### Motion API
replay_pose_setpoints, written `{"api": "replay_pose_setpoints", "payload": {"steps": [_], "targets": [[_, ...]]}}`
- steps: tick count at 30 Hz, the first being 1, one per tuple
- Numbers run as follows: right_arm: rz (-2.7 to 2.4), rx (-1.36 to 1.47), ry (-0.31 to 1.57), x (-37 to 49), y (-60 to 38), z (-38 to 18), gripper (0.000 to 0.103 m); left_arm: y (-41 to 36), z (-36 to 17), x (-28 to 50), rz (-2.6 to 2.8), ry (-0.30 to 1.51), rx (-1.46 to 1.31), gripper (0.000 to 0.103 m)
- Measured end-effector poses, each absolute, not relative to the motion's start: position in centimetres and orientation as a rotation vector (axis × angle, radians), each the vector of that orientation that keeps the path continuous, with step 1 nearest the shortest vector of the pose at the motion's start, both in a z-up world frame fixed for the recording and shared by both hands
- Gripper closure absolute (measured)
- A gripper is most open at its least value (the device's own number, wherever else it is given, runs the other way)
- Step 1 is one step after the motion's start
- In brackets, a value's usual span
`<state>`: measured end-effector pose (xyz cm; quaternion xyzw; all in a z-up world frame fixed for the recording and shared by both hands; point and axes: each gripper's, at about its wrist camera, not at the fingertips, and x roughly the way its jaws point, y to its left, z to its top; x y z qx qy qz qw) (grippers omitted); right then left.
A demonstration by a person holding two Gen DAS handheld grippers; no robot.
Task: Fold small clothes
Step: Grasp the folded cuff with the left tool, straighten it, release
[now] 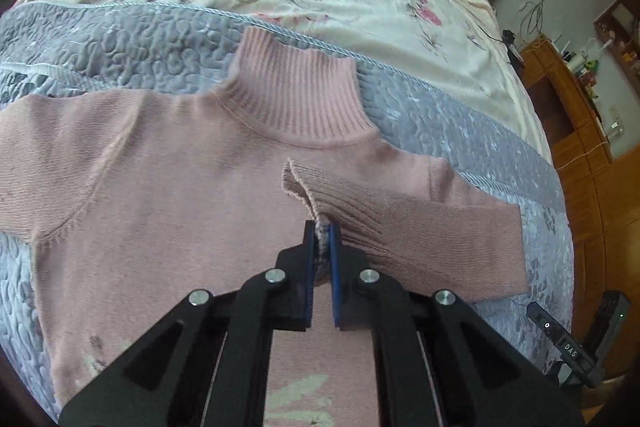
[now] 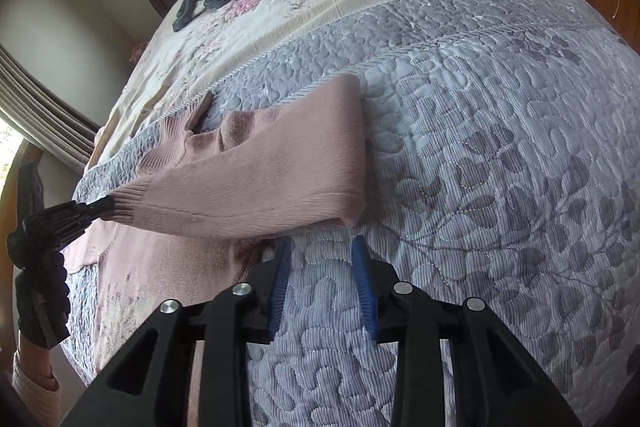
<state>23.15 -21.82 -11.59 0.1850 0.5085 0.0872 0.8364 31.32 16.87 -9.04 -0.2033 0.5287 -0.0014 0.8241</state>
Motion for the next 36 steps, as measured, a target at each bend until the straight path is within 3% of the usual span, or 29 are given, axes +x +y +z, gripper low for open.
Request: {"api": "replay_pose_setpoints", "payload": {"steps": [11, 24, 36], "targets": [[0.244, 0.488, 1.161, 28.4, -17.3, -14.0, 0.065, 28.3, -8.3, 29.3, 0.187, 1.081, -0.420, 0.098], [0.162, 0.297, 1.250, 29.6, -14.0, -17.2, 0.071, 30.7, -16.3, 29.0, 0.255, 1.217, -0.380, 0.097], [0.286, 0.222, 1.176, 29.3, -8.5, -11.5, 0.065, 29.1, -9.6, 28.6, 0.193, 1.082, -0.366, 0.093]]}}
